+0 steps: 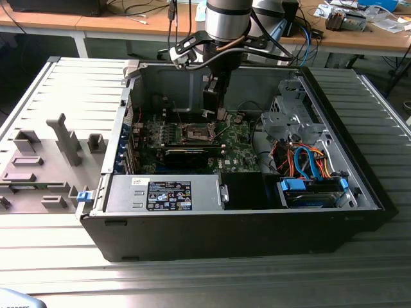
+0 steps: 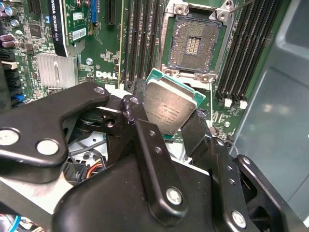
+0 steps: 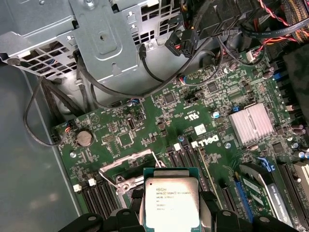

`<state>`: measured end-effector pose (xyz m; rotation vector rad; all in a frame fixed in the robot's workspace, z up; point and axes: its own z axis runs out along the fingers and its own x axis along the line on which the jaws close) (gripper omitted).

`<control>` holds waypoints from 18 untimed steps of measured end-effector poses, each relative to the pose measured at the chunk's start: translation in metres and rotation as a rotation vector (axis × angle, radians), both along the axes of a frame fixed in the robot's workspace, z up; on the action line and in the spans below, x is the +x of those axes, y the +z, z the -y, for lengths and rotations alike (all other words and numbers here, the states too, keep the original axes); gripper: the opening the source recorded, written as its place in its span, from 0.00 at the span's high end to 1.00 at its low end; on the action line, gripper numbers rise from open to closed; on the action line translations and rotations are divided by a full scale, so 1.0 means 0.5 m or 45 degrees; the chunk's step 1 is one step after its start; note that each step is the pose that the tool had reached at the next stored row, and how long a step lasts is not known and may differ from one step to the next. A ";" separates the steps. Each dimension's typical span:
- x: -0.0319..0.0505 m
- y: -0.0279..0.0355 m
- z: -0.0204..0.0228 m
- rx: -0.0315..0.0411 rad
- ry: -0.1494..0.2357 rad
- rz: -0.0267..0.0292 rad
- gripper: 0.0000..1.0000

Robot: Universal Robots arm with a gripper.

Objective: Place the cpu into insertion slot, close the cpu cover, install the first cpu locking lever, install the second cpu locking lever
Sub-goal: 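Place the cpu into insertion slot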

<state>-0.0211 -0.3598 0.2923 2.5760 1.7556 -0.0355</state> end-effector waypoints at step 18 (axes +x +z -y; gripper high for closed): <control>0.000 0.000 0.0000 -0.0001 -0.028 0.0000 0.46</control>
